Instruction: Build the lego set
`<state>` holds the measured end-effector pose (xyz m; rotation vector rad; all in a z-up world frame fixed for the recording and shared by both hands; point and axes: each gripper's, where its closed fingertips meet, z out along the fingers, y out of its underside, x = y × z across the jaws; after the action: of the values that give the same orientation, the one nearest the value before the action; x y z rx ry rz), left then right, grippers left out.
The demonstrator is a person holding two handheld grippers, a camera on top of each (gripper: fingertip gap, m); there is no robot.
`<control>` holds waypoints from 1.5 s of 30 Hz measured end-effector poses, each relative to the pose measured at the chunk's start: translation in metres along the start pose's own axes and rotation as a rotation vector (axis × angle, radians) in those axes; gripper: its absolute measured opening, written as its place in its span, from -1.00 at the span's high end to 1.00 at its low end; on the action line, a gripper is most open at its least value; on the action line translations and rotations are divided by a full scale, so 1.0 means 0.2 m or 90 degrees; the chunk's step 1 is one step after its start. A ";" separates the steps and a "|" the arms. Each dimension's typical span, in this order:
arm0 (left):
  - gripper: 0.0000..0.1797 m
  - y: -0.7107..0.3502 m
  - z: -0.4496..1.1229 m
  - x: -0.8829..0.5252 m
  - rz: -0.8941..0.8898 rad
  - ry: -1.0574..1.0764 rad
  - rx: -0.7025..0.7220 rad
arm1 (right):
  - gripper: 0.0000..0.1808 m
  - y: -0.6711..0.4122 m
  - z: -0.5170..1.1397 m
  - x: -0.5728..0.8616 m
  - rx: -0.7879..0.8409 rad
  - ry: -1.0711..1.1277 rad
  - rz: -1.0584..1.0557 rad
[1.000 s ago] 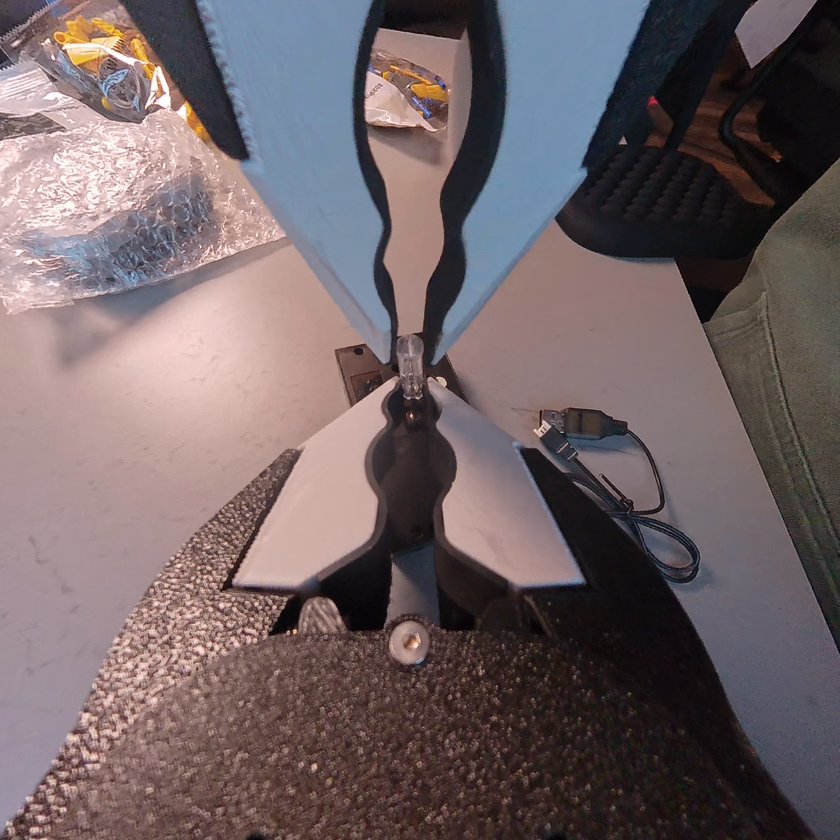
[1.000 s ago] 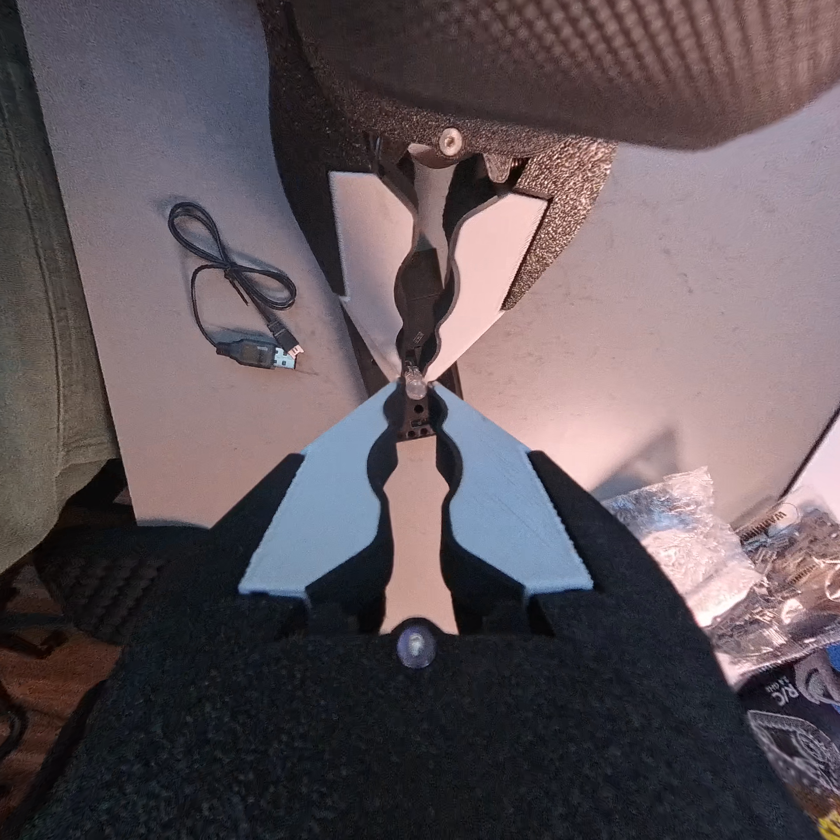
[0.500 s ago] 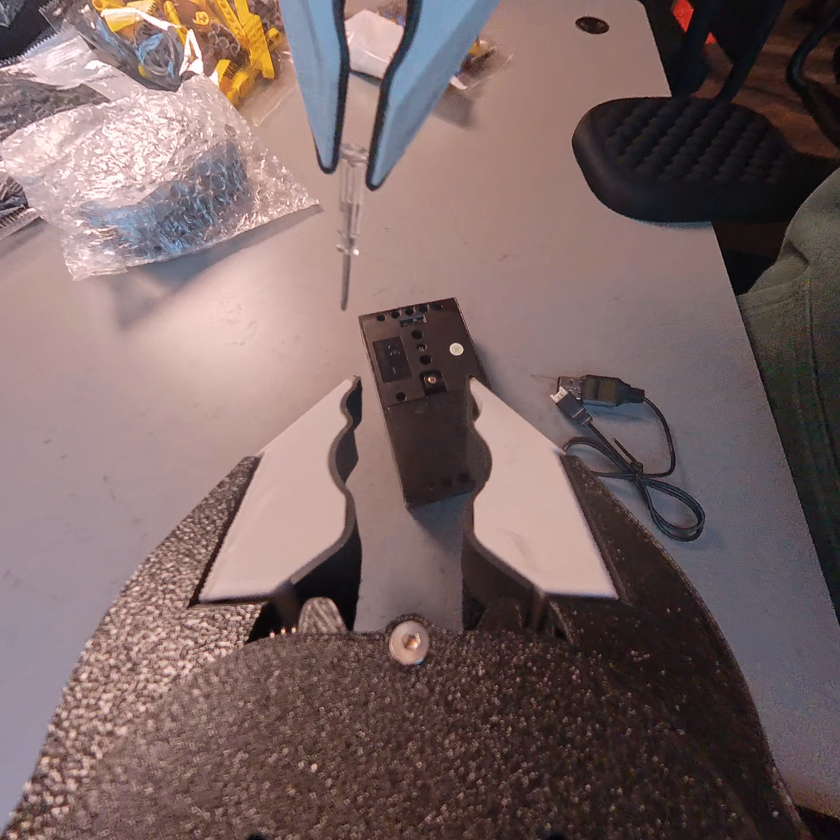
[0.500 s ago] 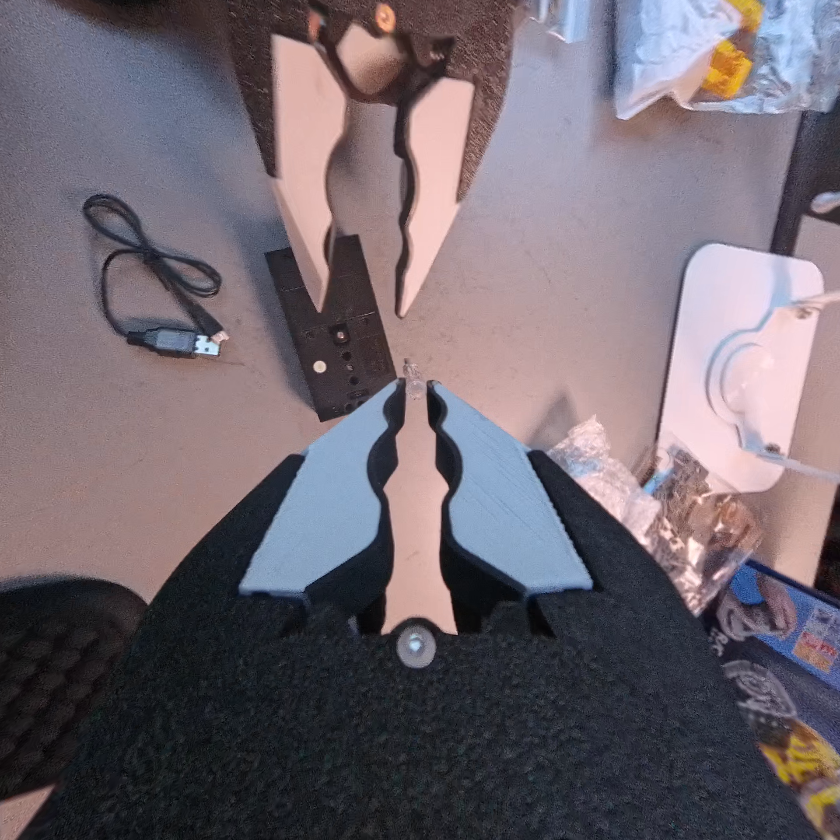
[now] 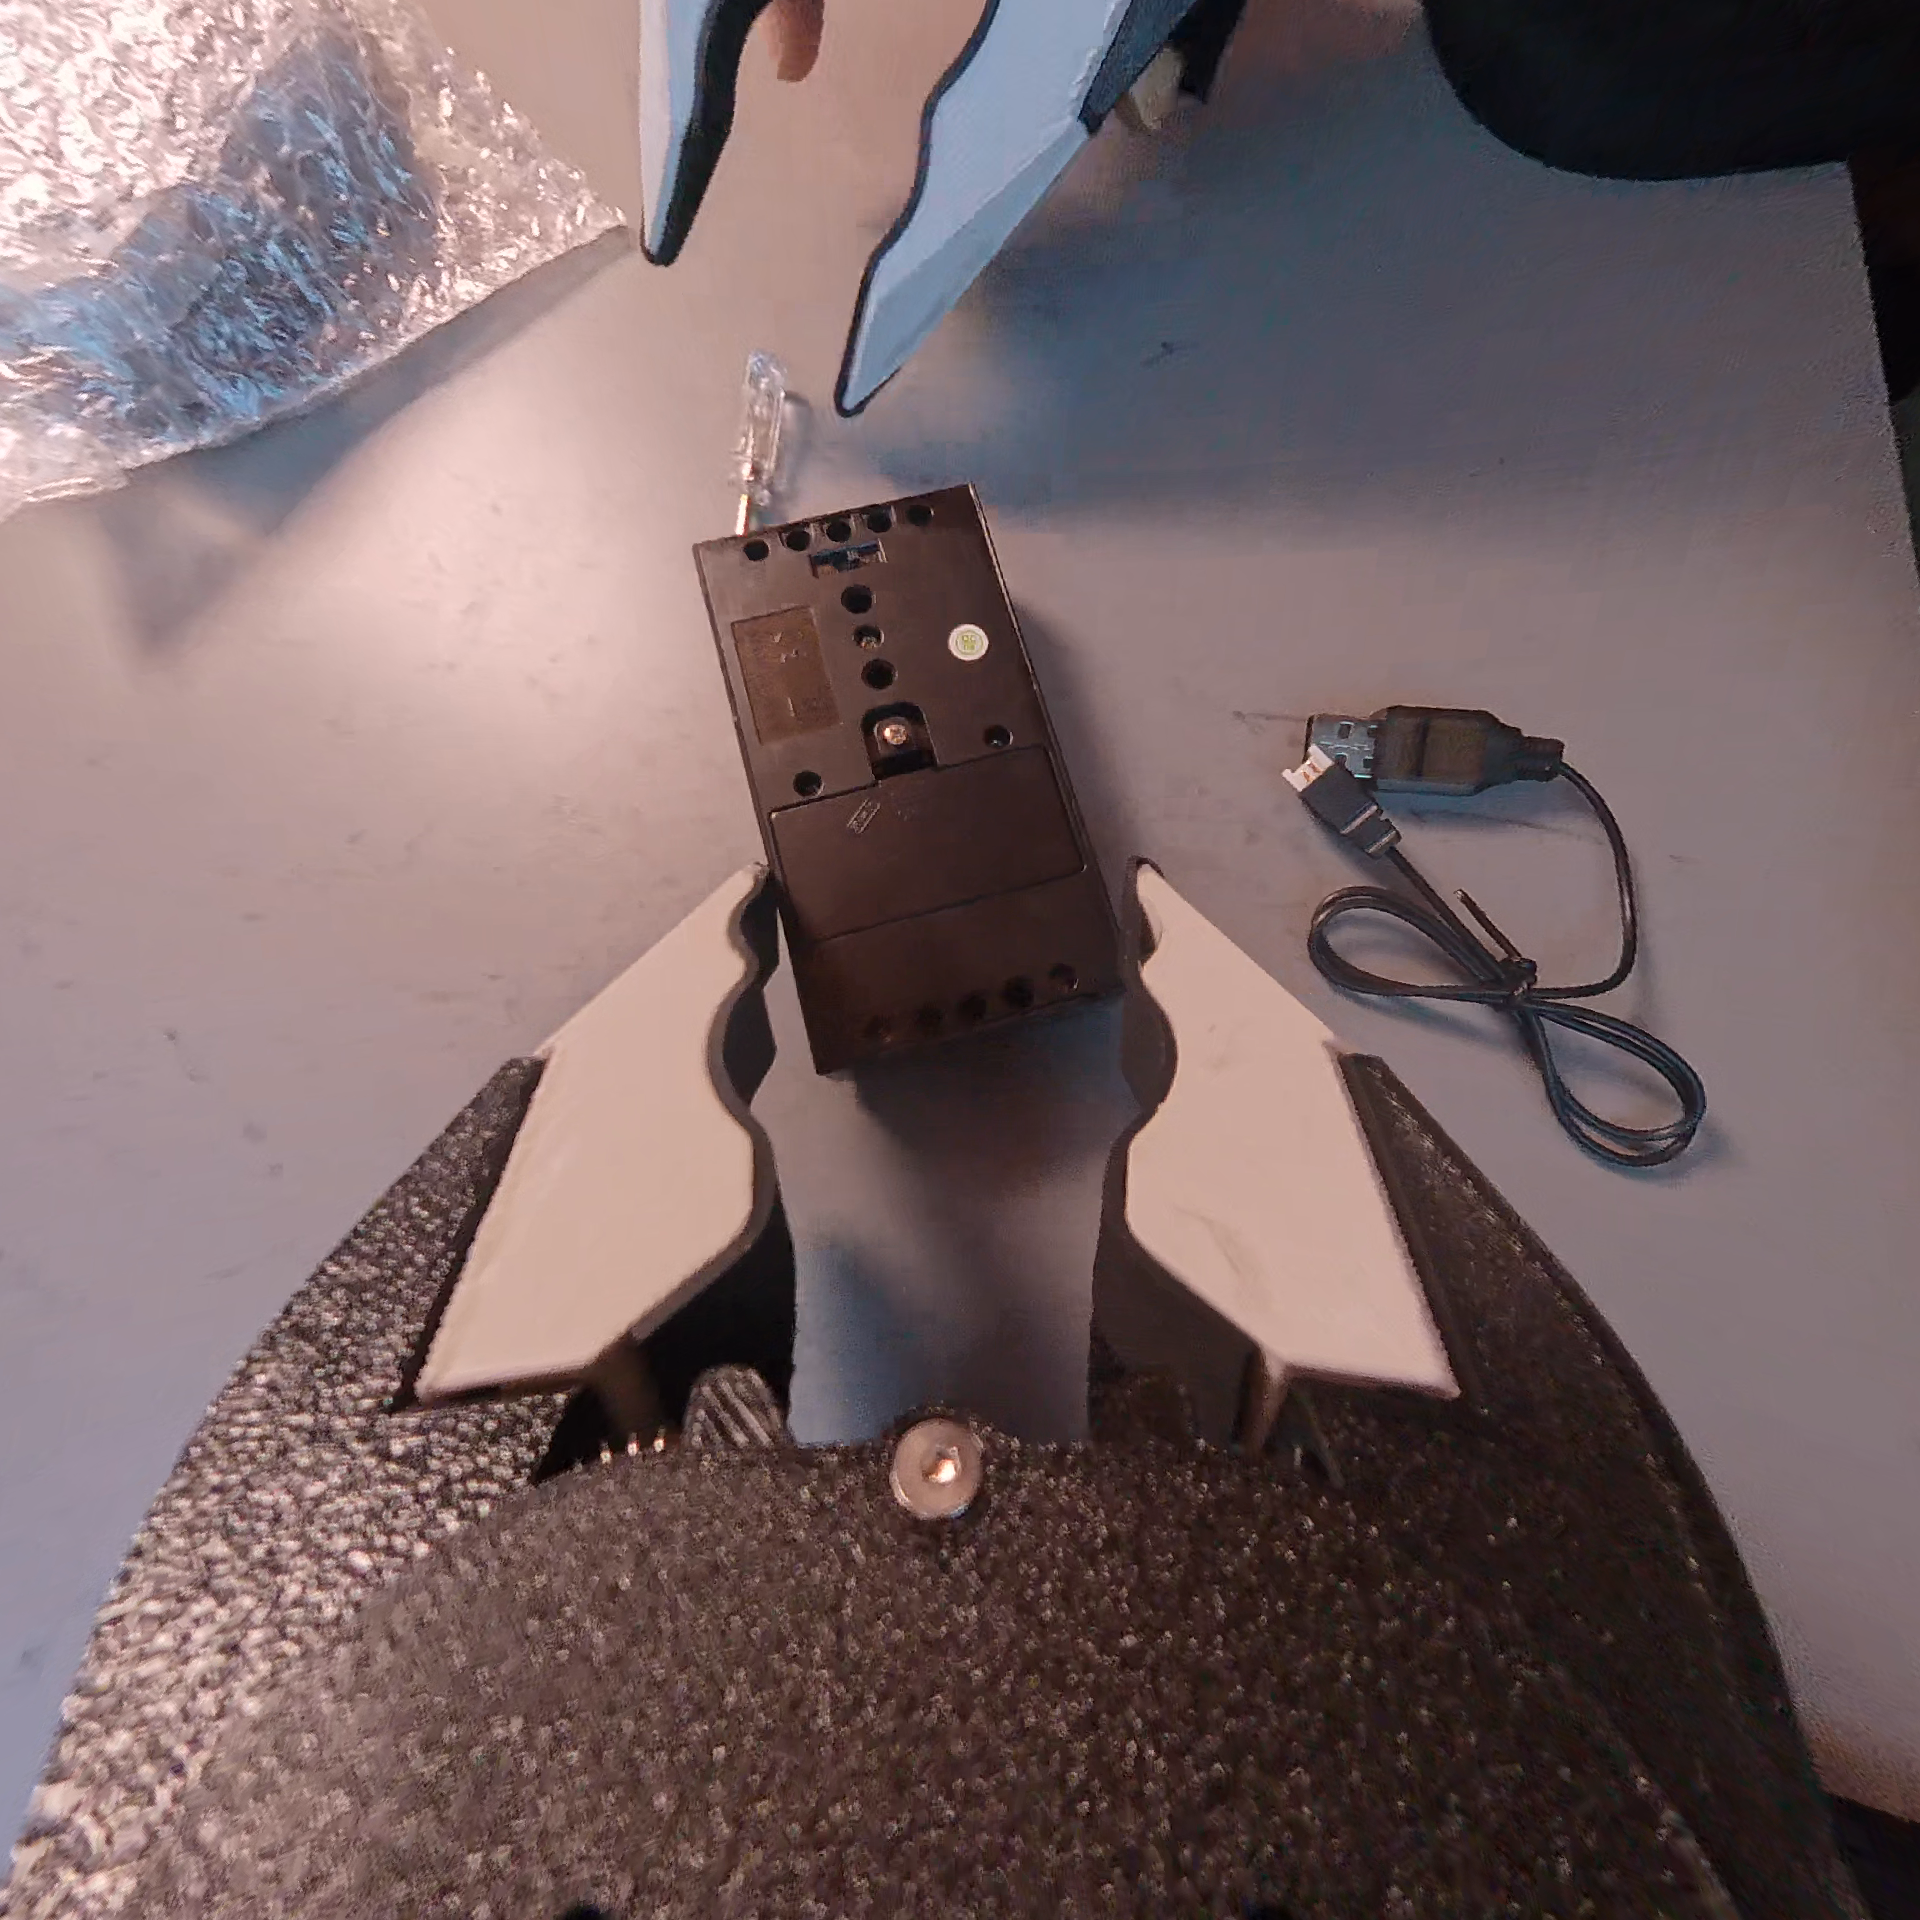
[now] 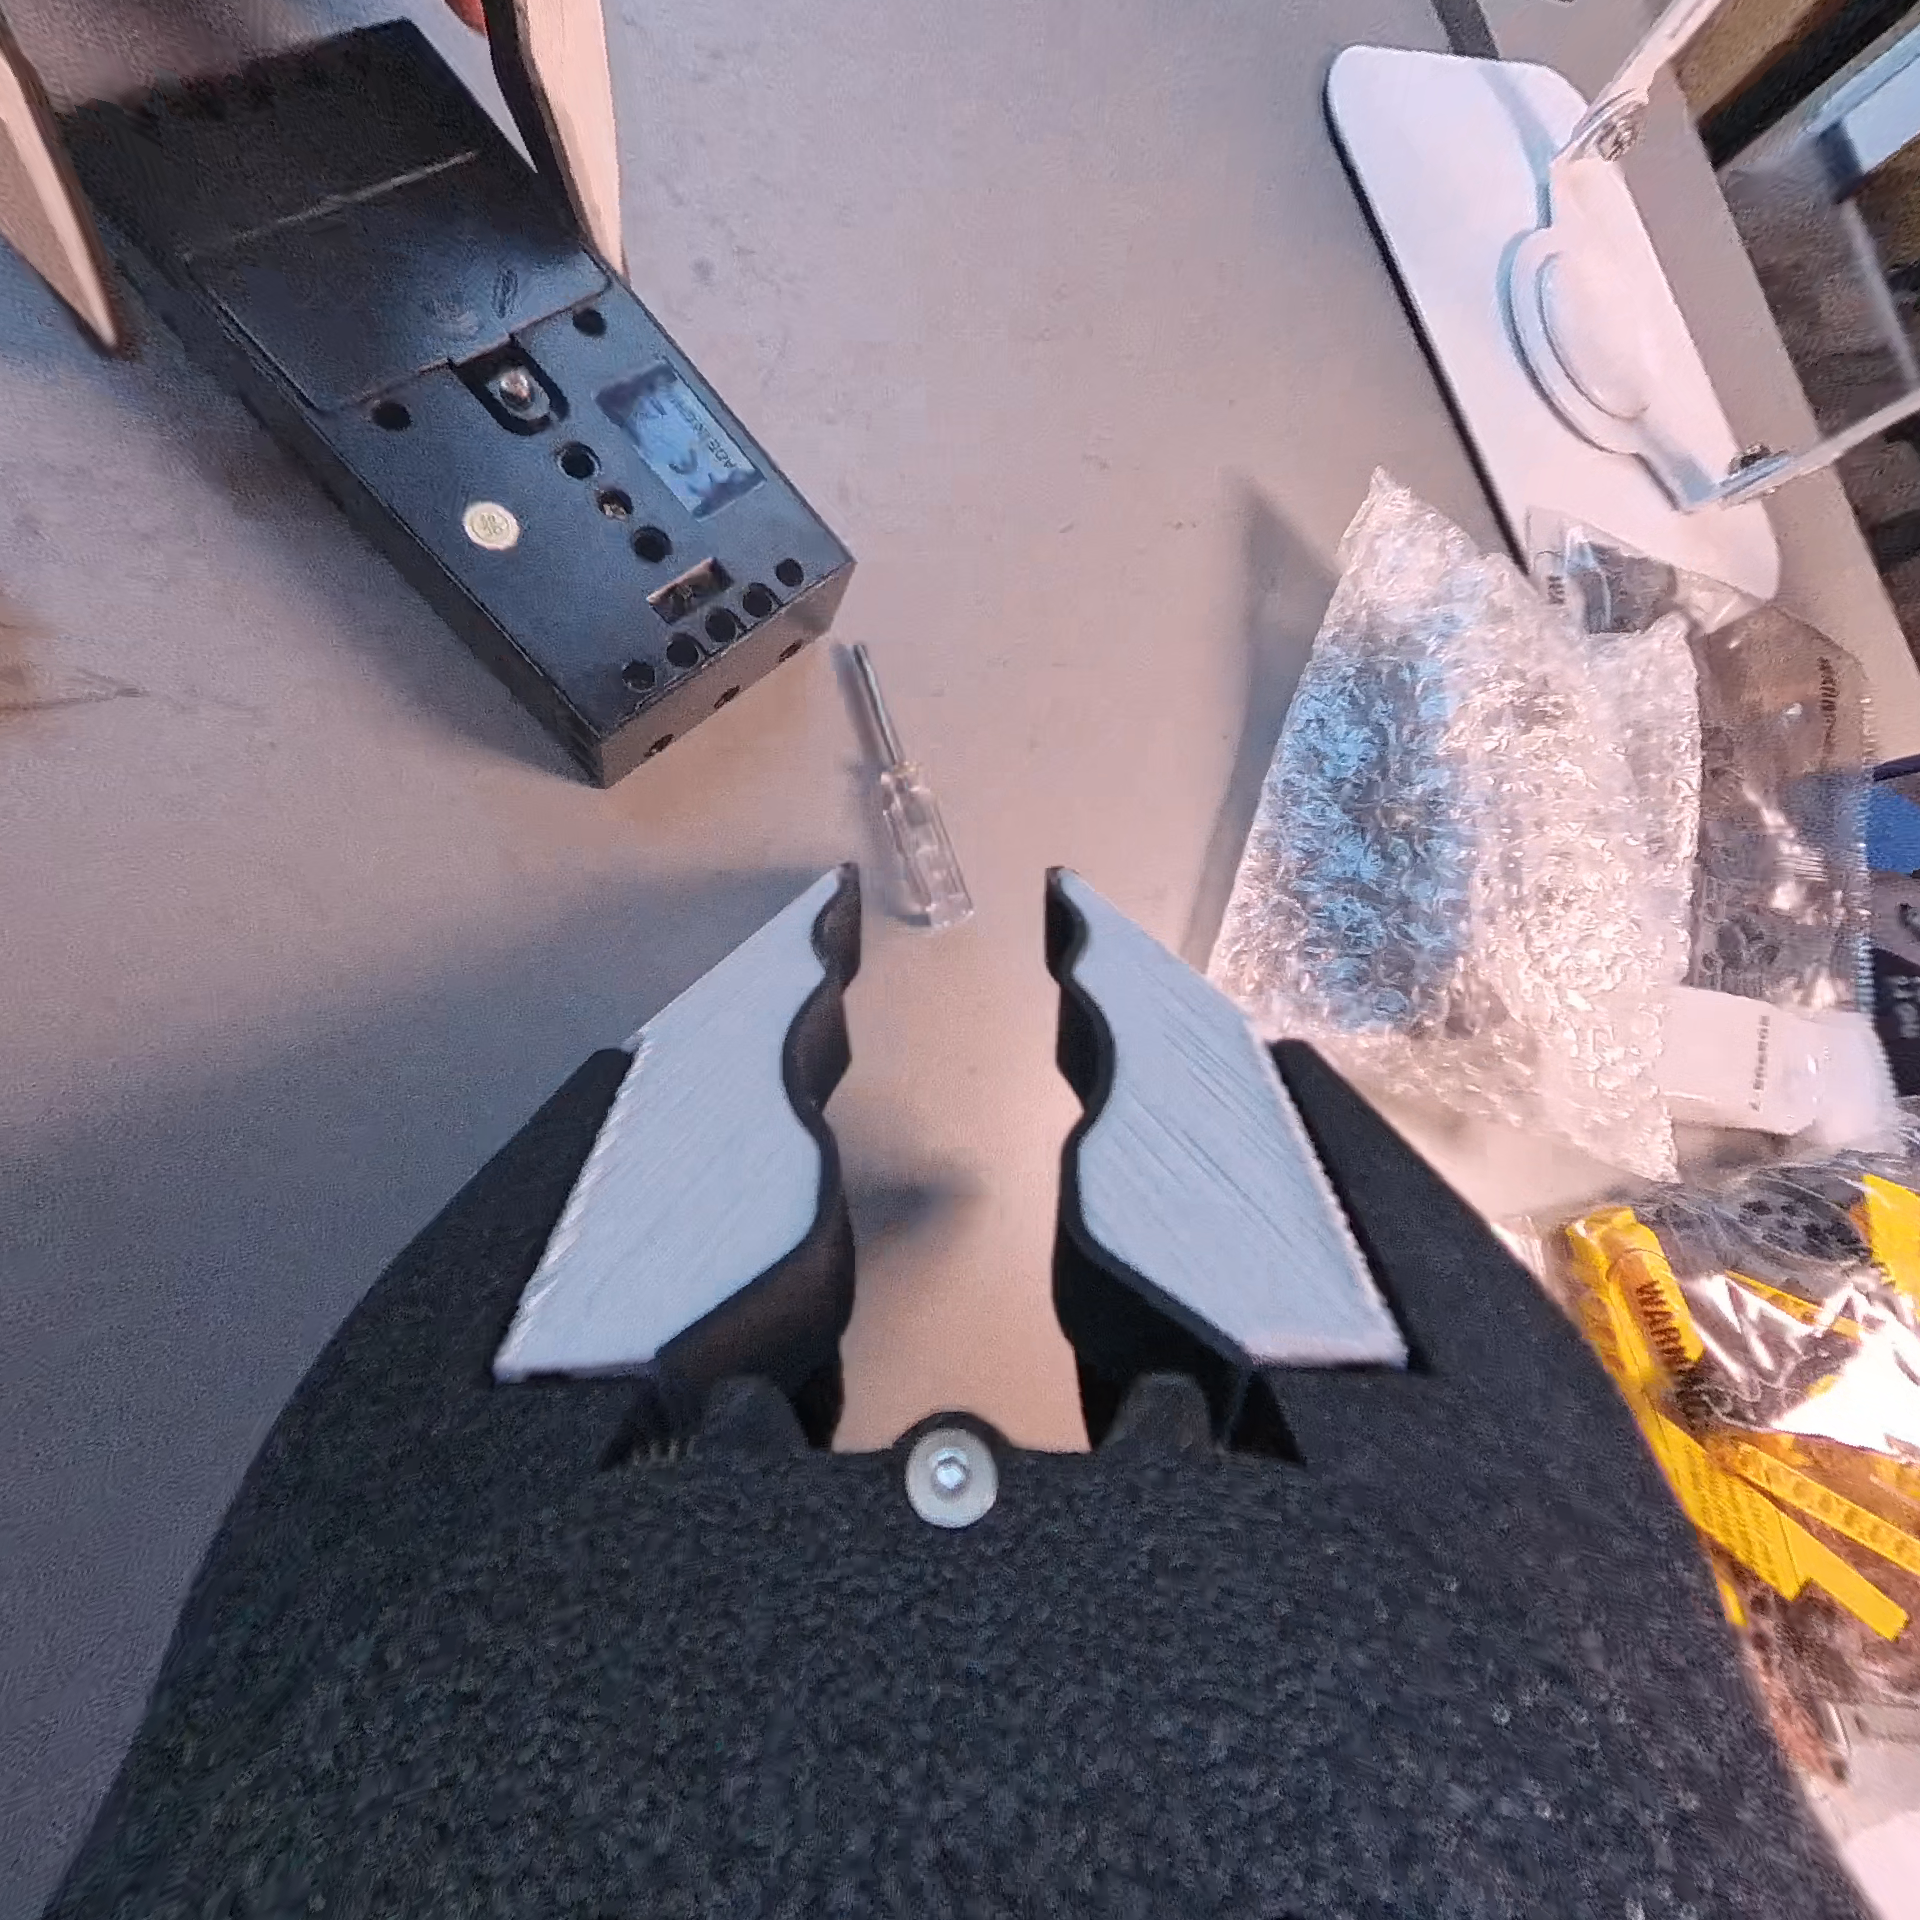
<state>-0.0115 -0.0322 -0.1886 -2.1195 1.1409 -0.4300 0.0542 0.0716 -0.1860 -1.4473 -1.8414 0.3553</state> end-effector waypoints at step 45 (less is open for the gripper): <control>0.46 -0.39 -0.30 -0.14 0.453 -0.407 0.202 | 0.69 -0.51 -0.04 0.05 0.299 0.175 -0.286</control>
<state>-0.0147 -0.0034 -0.0911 -1.2969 1.2268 0.3557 -0.0134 0.0460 -0.1132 -0.7029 -1.6558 0.3162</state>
